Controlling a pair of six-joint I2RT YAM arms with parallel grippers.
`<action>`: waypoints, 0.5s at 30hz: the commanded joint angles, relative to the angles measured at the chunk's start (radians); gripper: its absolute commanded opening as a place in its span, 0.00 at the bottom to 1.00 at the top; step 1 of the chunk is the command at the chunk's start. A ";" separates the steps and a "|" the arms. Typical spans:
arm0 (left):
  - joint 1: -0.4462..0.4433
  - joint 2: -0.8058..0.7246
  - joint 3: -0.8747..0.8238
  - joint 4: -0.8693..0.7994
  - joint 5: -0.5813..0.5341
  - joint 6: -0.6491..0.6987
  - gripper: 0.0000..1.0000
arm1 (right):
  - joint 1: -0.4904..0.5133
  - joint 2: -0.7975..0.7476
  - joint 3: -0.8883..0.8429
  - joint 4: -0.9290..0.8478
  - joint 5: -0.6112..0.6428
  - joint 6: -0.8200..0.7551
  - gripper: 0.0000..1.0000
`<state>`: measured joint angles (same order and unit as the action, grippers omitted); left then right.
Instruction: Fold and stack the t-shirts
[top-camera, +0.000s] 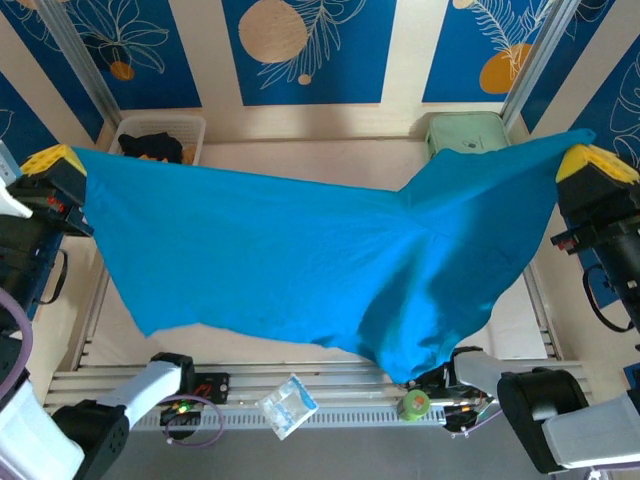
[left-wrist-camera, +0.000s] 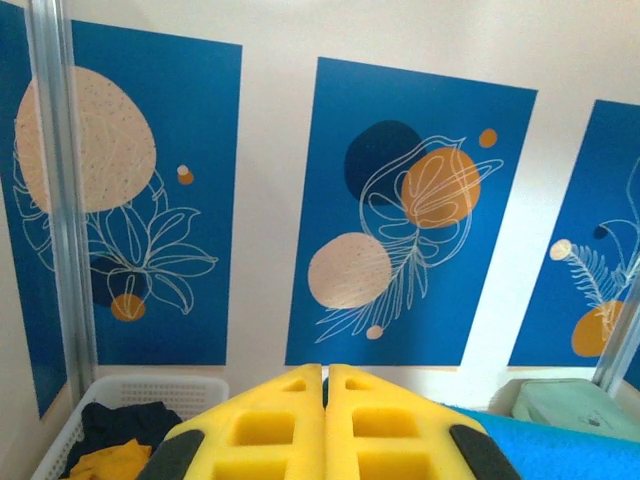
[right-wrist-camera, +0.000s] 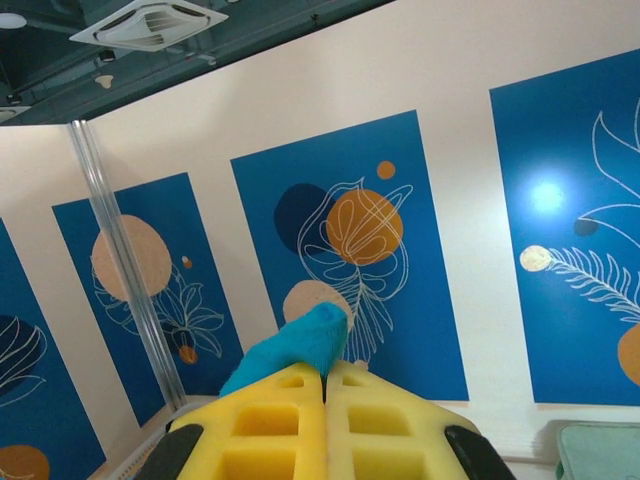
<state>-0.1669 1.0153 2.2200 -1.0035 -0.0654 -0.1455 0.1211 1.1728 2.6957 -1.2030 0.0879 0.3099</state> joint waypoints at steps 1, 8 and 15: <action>-0.004 0.061 0.006 0.044 -0.068 0.052 0.00 | 0.015 0.088 0.015 0.076 0.053 -0.017 0.00; -0.004 0.189 -0.015 0.123 -0.135 0.118 0.00 | 0.016 0.242 0.013 0.123 0.132 -0.081 0.00; -0.003 0.327 -0.299 0.368 -0.152 0.118 0.00 | -0.007 0.461 -0.077 0.178 0.185 -0.138 0.00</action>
<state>-0.1669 1.2789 2.0182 -0.7841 -0.1844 -0.0433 0.1276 1.5627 2.6492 -1.0794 0.2184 0.2111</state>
